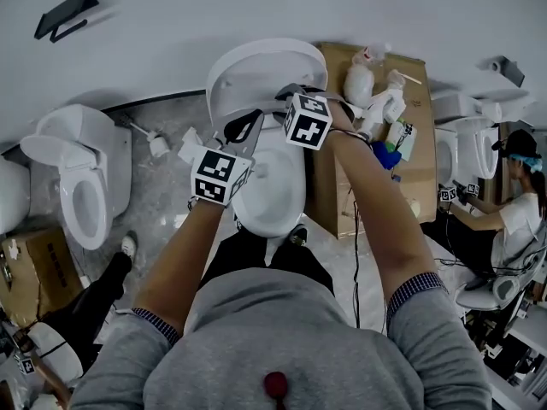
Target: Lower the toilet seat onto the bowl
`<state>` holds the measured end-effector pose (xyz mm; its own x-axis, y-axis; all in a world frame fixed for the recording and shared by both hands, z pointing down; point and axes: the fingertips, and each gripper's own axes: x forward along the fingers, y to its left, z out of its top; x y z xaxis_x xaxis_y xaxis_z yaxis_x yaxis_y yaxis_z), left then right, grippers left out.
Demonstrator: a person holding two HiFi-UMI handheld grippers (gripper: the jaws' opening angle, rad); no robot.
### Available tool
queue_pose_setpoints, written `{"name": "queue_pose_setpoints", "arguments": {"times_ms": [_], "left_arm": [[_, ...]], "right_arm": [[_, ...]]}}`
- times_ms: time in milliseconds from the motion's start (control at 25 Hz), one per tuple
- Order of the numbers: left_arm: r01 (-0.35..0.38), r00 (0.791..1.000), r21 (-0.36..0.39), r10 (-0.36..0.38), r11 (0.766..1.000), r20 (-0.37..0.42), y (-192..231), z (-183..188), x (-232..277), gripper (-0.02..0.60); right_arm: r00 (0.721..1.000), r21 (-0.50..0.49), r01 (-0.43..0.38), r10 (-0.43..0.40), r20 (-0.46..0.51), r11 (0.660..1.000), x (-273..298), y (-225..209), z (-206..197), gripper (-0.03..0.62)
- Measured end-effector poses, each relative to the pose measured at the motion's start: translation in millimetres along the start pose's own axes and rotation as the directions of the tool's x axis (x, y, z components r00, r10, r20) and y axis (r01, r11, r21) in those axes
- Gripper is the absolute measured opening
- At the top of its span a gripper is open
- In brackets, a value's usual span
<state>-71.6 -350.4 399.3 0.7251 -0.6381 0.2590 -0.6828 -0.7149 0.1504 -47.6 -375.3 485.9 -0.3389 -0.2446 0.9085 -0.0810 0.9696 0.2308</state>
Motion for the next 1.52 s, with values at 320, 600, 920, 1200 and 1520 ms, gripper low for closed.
{"name": "queue_pose_setpoints", "arguments": {"times_ms": [320, 600, 920, 1200, 1520], "left_arm": [[0.013, 1.000, -0.003, -0.013, 1.000, 0.004, -10, -4, -5, 0.006], [0.015, 1.000, 0.000, -0.015, 1.000, 0.001, -16, -8, -12, 0.006], [0.028, 1.000, 0.005, -0.028, 1.000, -0.005, -25, -9, -15, 0.006], [0.044, 0.999, 0.013, -0.044, 0.999, -0.010, -39, -11, -16, 0.006], [0.030, 0.999, 0.002, -0.030, 1.000, -0.037, -57, -33, -27, 0.006]], "right_arm": [[1.000, 0.029, -0.022, 0.021, 0.014, 0.999, -4, 16, 0, 0.150], [0.995, 0.103, -0.083, 0.077, 0.059, 0.991, -12, 34, -1, 0.160], [0.988, 0.131, -0.147, 0.139, 0.075, 0.980, -17, 59, -2, 0.169], [0.981, 0.144, -0.191, 0.183, 0.070, 0.971, -20, 85, -6, 0.169], [0.977, 0.127, -0.208, 0.199, 0.077, 0.970, -21, 120, -11, 0.169]]}}
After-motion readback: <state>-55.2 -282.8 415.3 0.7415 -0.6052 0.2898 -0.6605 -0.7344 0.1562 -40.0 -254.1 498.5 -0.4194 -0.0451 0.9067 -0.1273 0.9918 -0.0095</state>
